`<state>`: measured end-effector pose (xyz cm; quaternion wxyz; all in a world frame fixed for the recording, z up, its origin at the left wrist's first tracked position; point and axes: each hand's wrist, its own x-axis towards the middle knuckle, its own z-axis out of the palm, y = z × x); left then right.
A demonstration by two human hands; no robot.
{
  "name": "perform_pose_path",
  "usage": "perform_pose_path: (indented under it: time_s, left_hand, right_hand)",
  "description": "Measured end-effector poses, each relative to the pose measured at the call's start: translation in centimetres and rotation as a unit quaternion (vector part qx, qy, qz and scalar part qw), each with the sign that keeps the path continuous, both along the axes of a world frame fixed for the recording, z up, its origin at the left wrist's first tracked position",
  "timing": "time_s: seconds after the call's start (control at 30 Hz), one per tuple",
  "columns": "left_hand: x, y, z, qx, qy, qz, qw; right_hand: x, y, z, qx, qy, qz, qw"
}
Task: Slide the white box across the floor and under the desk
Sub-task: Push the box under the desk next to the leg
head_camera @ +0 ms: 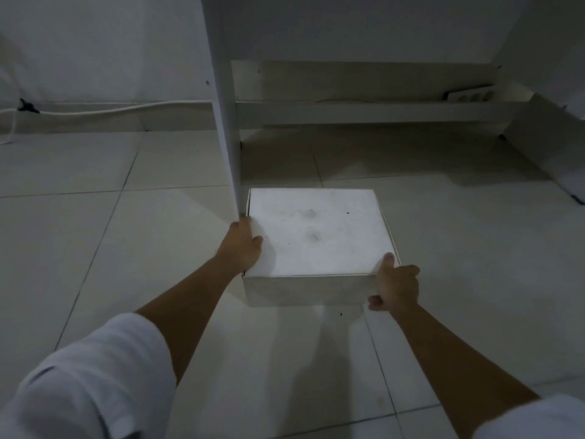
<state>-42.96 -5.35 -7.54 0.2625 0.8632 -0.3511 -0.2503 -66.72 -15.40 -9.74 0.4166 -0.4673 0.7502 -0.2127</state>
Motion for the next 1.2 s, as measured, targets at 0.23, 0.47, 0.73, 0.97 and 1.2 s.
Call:
perform_pose_path:
  time_s: [0.23, 0.47, 0.73, 0.97, 1.2]
  left_hand:
    - [-2.4, 2.0, -1.6, -0.057, -0.046, -0.006, 0.997]
    - [-5.1, 3.4, -3.4, -0.102, -0.099, -0.059, 0.988]
    - [-2.4, 2.4, -1.7, -0.123, -0.179, -0.078, 0.973]
    - [0.0, 0.4, -1.8, -0.038, -0.134, -0.118, 0.983]
    - [-2.5, 1.2, -1.9, 0.014, -0.210, -0.081, 0.974]
  right_hand:
    - [2.4, -2.0, 0.0, -0.074, -0.049, -0.050, 0.995]
    - [6.0, -2.5, 0.2, -0.145, -0.104, 0.015, 0.984]
    - [6.4, -1.5, 0.2, -0.168, -0.015, 0.062, 0.984]
    - [7.8, 0.2, -1.1, -0.148, -0.020, 0.075, 0.986]
    - [7.1, -2.5, -0.4, -0.142, -0.055, 0.133, 0.979]
